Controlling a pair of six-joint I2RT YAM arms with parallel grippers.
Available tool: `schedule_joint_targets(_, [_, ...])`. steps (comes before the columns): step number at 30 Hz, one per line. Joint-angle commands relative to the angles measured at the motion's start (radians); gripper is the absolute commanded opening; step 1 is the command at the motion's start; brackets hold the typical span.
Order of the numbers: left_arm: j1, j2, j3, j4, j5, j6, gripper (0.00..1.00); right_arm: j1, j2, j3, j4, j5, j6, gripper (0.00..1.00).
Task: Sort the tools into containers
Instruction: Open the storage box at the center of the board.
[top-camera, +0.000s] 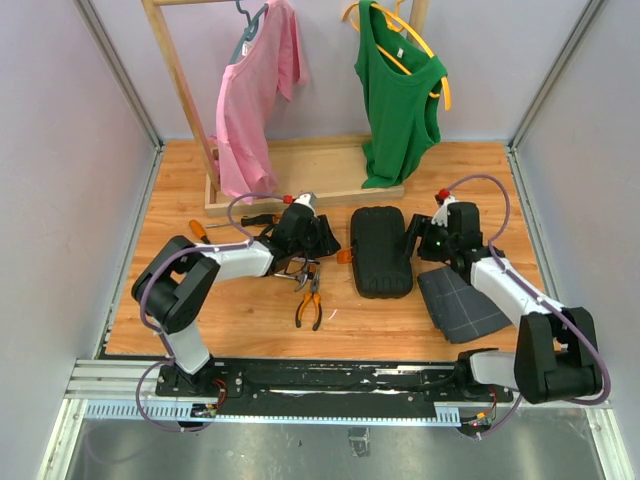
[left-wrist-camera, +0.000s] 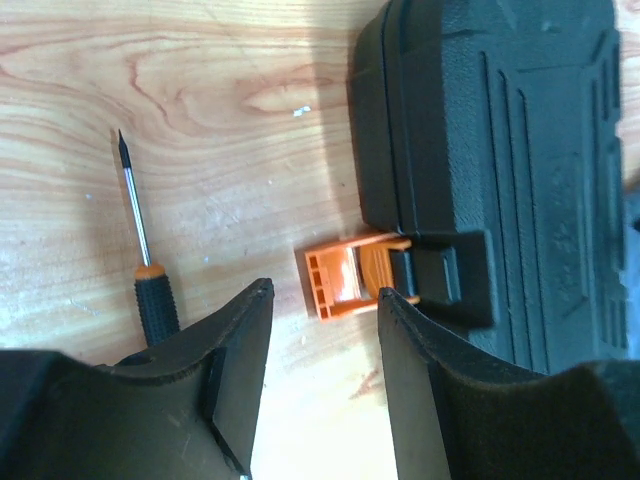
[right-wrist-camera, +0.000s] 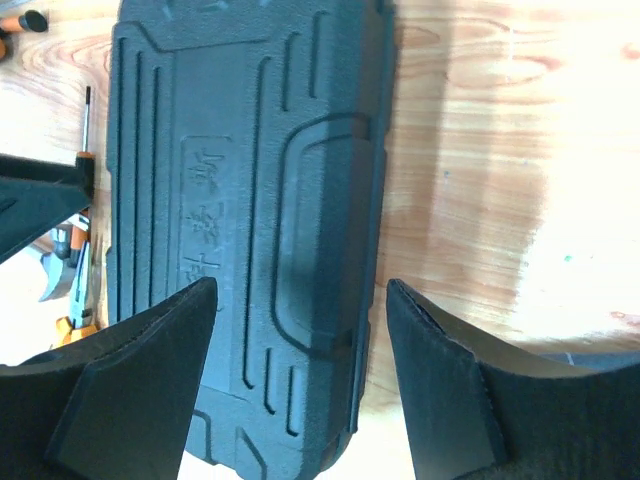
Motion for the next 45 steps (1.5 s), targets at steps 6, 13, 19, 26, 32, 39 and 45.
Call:
schedule_joint_targets(6, [-0.047,0.106,0.144,-0.150,-0.122,0.103,0.50,0.227,-0.051,0.147,-0.210,0.348,-0.155,0.78])
schedule_joint_targets(13, [-0.051,0.137,0.151,-0.168,-0.148,0.123,0.51,0.365,-0.025,0.203,-0.234,0.501,-0.193,0.95])
schedule_joint_targets(19, [-0.051,0.154,0.150,-0.165,-0.153,0.136,0.51,0.461,0.027,0.253,-0.246,0.602,-0.214,0.99])
schedule_joint_targets(26, [-0.051,0.157,0.134,-0.154,-0.144,0.139,0.51,0.519,0.098,0.305,-0.245,0.653,-0.212,0.99])
schedule_joint_targets(32, [-0.051,0.153,0.115,-0.138,-0.130,0.136,0.50,0.550,0.154,0.320,-0.232,0.680,-0.187,0.99])
schedule_joint_targets(39, [-0.053,0.141,0.089,-0.097,-0.082,0.136,0.50,0.553,0.244,0.358,-0.213,0.716,-0.146,0.99])
schedule_joint_targets(45, [-0.067,0.153,0.115,-0.125,-0.102,0.163,0.51,0.552,0.259,0.362,-0.210,0.735,-0.123,0.98])
